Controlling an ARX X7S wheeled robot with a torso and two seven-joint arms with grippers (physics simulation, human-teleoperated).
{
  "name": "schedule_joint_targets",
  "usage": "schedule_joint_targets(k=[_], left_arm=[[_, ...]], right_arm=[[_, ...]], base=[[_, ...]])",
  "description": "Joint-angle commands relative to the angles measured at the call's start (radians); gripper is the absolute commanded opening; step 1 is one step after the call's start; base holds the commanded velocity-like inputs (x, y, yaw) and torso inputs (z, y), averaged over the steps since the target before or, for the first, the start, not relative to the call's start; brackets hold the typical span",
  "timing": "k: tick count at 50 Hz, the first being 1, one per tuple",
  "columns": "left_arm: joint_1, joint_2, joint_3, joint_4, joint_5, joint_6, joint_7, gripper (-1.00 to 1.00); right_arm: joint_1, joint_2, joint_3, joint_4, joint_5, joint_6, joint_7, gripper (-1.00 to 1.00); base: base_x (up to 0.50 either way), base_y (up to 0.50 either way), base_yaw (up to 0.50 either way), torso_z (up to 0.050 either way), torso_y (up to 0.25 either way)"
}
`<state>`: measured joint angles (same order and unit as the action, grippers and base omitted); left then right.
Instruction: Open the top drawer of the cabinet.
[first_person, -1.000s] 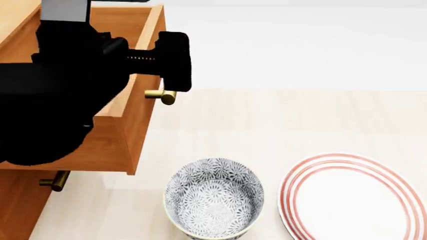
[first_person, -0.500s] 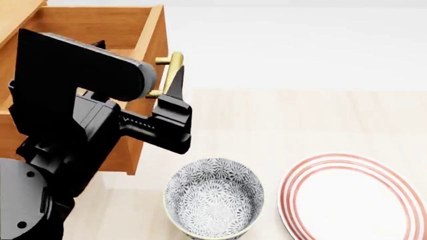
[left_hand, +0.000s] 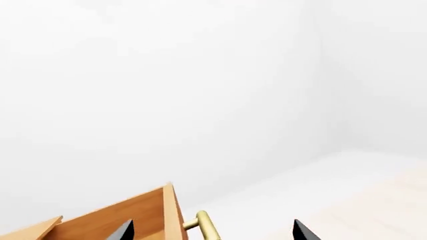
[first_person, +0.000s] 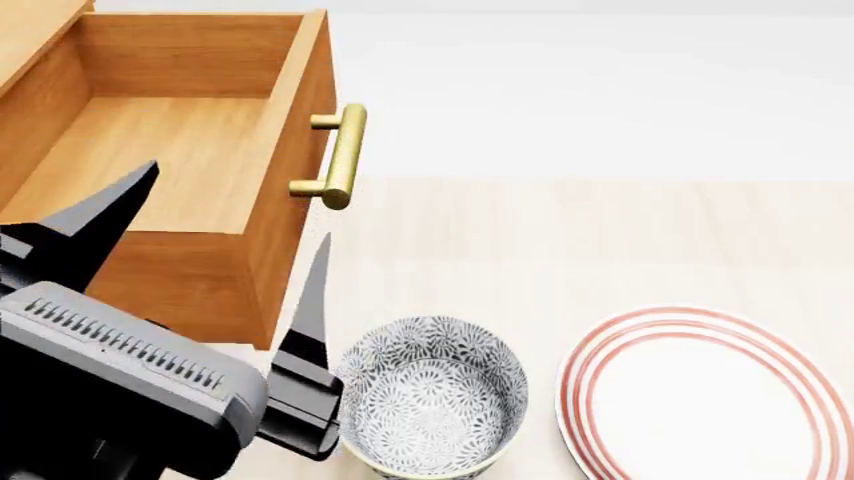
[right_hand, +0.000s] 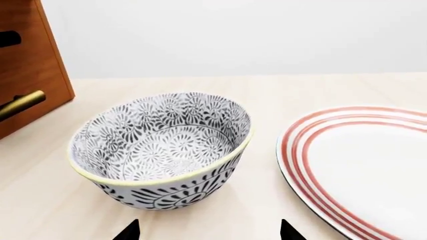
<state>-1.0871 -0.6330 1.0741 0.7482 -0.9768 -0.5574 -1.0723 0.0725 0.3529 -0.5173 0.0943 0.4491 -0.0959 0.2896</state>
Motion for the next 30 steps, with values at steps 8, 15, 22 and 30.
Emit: schedule_joint_targets(k=[8,15,22,30], left_arm=[[0.232,-0.115,0.074,-0.017,0.366,0.214,0.062,1.00],[0.319,-0.149,0.123,-0.089,0.521,0.293,0.037,1.00],[0.391,-0.185,0.154,-0.172,0.666,0.386,-0.007,1.00],[0.474,-0.207,0.172,-0.275,0.805,0.490,-0.096,1.00]], right_arm=[[-0.002,-0.016,0.019,-0.006,-0.018,-0.002,-0.018,1.00],[-0.003,-0.015,0.017,-0.007,-0.023,-0.007,-0.016,1.00],[-0.010,-0.023,0.056,-0.009,-0.009,-0.105,-0.022,1.00],[-0.028,-0.041,0.112,-0.005,-0.028,-0.290,-0.029,1.00]], base=[[0.00,0.00,0.00,0.000,0.000],[0.00,0.00,0.00,0.000,0.000],[0.00,0.00,0.00,0.000,0.000],[0.00,0.00,0.00,0.000,0.000]])
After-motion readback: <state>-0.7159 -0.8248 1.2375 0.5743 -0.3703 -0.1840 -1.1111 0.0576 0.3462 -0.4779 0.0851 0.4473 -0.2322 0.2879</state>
